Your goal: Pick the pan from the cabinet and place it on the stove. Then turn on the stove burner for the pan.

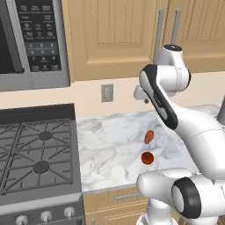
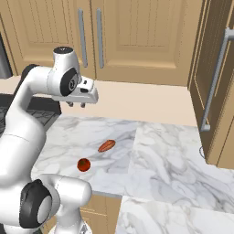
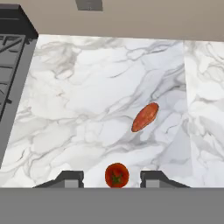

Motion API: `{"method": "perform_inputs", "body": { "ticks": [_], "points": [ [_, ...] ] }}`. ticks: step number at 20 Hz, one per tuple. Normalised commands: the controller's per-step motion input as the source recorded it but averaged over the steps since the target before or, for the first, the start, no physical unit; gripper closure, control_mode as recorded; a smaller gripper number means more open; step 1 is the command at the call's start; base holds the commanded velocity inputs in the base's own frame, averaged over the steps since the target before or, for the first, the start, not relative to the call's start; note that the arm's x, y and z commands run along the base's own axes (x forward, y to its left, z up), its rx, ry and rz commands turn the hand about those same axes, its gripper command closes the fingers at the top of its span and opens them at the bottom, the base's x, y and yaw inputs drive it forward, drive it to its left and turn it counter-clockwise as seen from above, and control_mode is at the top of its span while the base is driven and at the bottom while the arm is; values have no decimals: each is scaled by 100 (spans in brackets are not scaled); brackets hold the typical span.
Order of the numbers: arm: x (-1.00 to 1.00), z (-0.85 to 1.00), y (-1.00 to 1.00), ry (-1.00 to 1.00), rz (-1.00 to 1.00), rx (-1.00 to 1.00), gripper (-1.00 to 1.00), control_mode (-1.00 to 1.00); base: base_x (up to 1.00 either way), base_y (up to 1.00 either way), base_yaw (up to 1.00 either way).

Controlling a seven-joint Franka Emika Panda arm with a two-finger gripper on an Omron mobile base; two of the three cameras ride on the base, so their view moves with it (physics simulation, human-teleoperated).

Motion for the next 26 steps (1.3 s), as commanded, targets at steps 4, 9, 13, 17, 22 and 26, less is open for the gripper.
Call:
{"method": "perform_inputs", "body": {
  "ticks": [4,9,13,17,22,26],
  "points": [
    [-18,0,0,-6,-2,0,-100,-100,0,0,0],
    [-38,14,-8,-21,-8,0,-100,-100,0,0,0],
    [-32,21,-14,-19,-6,0,-100,-100,0,0,0],
    [-21,31,-25,-17,-4,0,-100,-100,0,0,0],
    [-4,35,-44,-13,-1,0,-100,-100,0,0,0],
    [-3,37,-32,-11,-1,0,-100,-100,0,0,0]
  ]
}}
